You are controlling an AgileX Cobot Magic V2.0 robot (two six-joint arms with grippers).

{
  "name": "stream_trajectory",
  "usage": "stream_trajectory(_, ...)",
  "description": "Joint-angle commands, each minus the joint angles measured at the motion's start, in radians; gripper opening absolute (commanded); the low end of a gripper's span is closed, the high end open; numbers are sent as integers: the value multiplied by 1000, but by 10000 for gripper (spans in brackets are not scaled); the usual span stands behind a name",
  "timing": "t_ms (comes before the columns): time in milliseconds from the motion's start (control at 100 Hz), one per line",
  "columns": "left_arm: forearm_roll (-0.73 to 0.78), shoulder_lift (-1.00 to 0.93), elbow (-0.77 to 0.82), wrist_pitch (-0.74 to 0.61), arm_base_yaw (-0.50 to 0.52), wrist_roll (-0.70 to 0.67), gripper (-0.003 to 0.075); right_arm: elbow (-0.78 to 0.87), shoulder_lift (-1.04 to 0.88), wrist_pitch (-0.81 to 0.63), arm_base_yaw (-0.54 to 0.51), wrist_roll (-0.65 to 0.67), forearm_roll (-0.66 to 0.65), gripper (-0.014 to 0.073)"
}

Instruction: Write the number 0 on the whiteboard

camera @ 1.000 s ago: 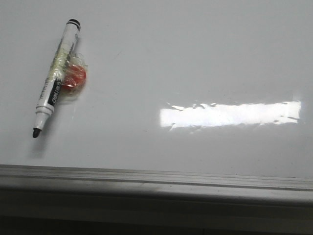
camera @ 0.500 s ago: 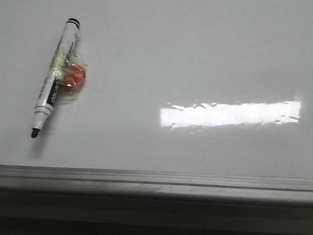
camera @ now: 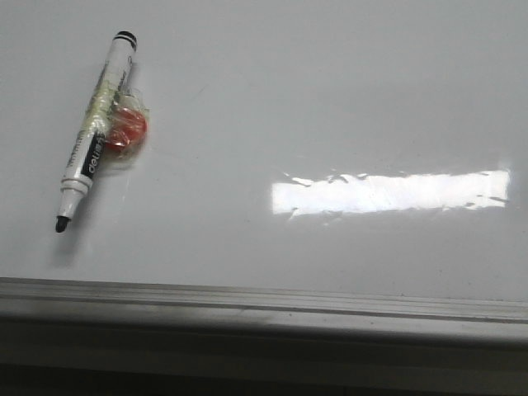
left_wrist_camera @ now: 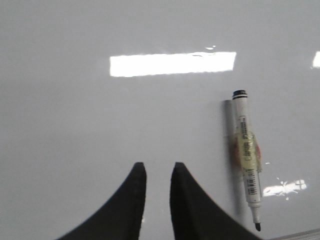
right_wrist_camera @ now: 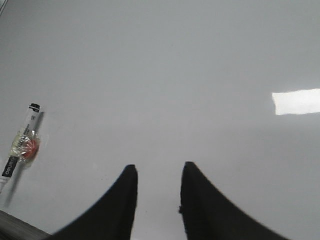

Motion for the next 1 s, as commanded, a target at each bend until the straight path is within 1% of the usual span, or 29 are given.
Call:
stream_trajectory(0, 16, 75, -102, -12, -39, 21, 225, -36, 34, -54, -7, -27, -9, 261)
stream_trajectory(60, 89, 116, -148, 16, -91, 17, 229, -36, 38, -50, -7, -27, -9, 269)
stream_trajectory(100, 174, 149, -171, 34, -134, -6, 229, -36, 38, -48, -7, -27, -9, 269)
stream_trajectory(130, 253, 175, -196, 62, -183, -50, 229, -36, 40, -48, -7, -27, -9, 269)
stream_trajectory(170, 397, 218, -223, 101, -235, -112, 229, -36, 40, -45, -7, -27, -9, 269)
stream_trajectory(230, 621, 282, -272, 197, -329, -233, 229, -36, 40, -33, -7, -32, -17, 269)
stream_trajectory(260, 708, 324, -295, 243, -370, -275, 229, -36, 40, -22, -7, -32, -25, 269)
stream_trajectory(300, 809, 365, -327, 306, -429, -323, 229, -36, 40, -6, -7, -32, -36, 269)
stream_trajectory(350, 875, 420, -361, 346, -491, -381, 230, -36, 40, -2, -7, -32, -39, 269)
stream_trajectory(430, 869, 470, -406, 314, -572, -480, 230, -36, 40, -2, -7, -32, -39, 269)
stream_trajectory(510, 814, 501, -423, 210, -652, -581, 236, -36, 40, -2, -7, -32, -39, 269)
stream_trajectory(570, 787, 512, -424, 159, -687, -639, 246, -36, 40, -2, -7, -32, -39, 269)
stream_trajectory(640, 769, 533, -424, 115, -721, -712, 295, -36, 40, -2, -7, -32, -39, 269)
stream_trajectory(670, 764, 542, -424, 103, -733, -741, 330, -36, 40, -2, -7, -32, -39, 269)
stream_trajectory(720, 739, 562, -424, 96, -739, -760, 385, -36, 40, -2, -7, -32, -39, 269)
stream_trajectory(770, 697, 583, -424, 98, -739, -760, 410, -36, 40, -2, -7, -32, -39, 269)
stream_trajectory(890, 595, 646, -423, 115, -737, -760, 410, -36, 40, -2, -7, -32, -39, 269)
stream_trajectory(990, 563, 702, -423, 108, -737, -760, 410, -36, 40, -2, -7, -32, -39, 269)
